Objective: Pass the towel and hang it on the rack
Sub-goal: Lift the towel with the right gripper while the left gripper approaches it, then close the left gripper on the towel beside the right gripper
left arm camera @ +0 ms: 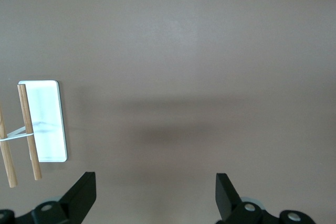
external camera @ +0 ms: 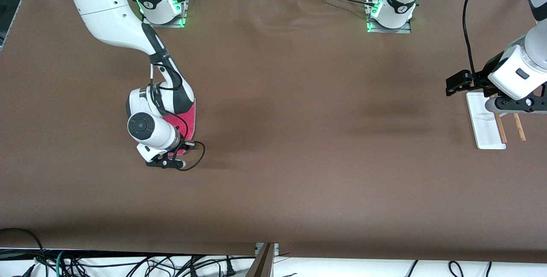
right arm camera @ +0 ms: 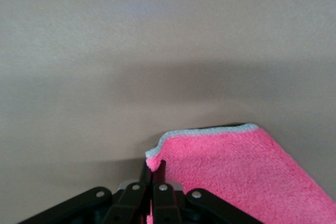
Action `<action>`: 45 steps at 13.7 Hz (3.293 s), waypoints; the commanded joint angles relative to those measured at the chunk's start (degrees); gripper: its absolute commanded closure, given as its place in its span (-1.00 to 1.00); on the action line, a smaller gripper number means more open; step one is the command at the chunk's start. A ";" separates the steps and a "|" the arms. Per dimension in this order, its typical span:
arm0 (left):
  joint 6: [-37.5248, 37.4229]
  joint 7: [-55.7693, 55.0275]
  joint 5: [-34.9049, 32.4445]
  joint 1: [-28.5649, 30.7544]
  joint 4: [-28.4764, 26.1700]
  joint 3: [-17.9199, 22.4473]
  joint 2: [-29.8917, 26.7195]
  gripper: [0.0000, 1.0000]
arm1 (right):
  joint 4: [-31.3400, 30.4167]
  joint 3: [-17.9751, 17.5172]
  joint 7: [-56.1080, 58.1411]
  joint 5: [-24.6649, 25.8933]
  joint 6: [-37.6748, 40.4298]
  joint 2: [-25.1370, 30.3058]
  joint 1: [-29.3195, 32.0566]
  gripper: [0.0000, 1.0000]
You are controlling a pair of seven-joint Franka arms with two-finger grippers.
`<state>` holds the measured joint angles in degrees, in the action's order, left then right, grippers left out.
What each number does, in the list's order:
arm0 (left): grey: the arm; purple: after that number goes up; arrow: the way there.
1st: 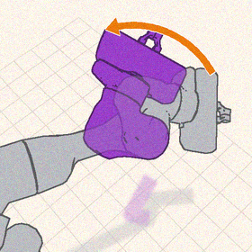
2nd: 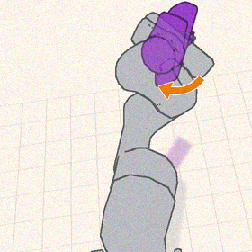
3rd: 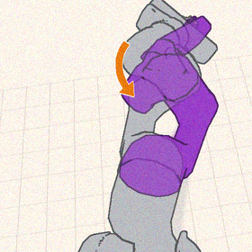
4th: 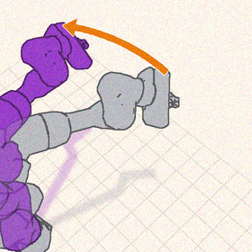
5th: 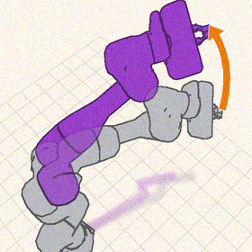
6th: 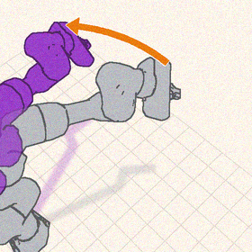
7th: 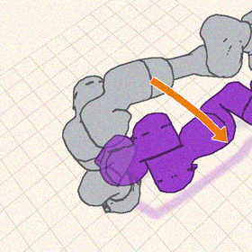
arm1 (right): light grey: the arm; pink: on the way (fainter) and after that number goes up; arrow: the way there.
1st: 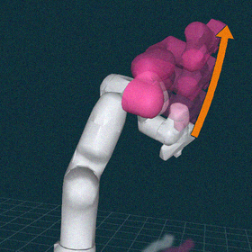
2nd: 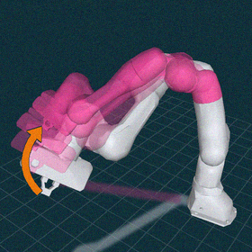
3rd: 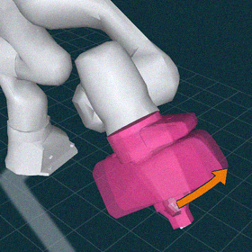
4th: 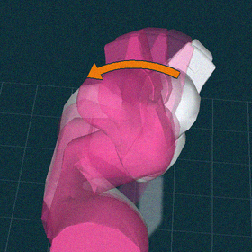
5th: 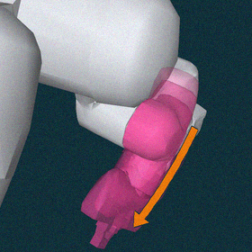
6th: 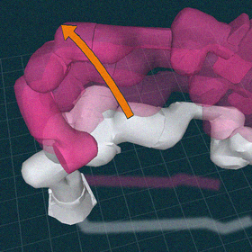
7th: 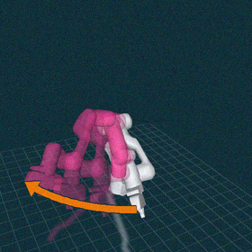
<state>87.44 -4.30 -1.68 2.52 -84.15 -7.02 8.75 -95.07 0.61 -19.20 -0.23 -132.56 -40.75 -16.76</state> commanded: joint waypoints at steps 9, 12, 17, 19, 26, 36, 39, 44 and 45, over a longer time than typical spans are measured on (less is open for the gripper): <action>2.20 -0.10 14.84 1.00 1.71 0.69 3.81 -1.00 | 22.44 -1.14 -14.43 -19.35 31.98 2.17 -1.86 1.00; 4.13 -2.81 22.41 -1.28 1.80 -0.10 6.80 -1.00 | 28.16 -5.60 -26.12 -21.29 37.19 2.17 -2.13 1.00; 8.09 -0.11 28.66 -8.13 -2.06 -1.24 8.22 -0.81 | 33.54 -10.98 -47.12 -33.66 37.38 2.25 -2.04 1.00; 8.09 6.01 29.10 -7.53 -5.03 -4.22 6.82 -0.86 | 35.46 -13.34 -54.77 -36.32 36.77 2.95 -2.13 1.00; 8.44 35.21 41.13 -9.63 -9.89 -5.81 6.10 -1.00 | 36.09 -21.70 -68.07 -36.33 27.01 3.75 -2.22 1.00; 9.50 39.01 49.73 -8.06 2.83 -6.26 17.16 -1.00 | 36.09 -21.88 -68.78 -36.06 23.23 3.75 -2.75 1.00; 9.59 47.95 57.30 -7.27 5.22 -6.08 21.29 -1.00 | 36.09 -21.88 -68.78 -36.06 23.23 3.75 -2.84 1.00; 9.76 55.62 57.23 -6.74 8.20 -5.99 21.66 -1.00 | 36.09 -21.71 -68.87 -35.45 23.23 3.84 -3.27 1.00; 9.94 55.45 57.49 -6.74 10.04 -5.90 21.92 -1.00 | 36.09 -21.71 -68.87 -35.45 23.23 3.84 -3.36 1.00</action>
<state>97.71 49.80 54.40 -4.52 -78.50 -12.93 29.86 -59.03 -20.95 -86.99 -35.73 -109.13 -37.54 -19.92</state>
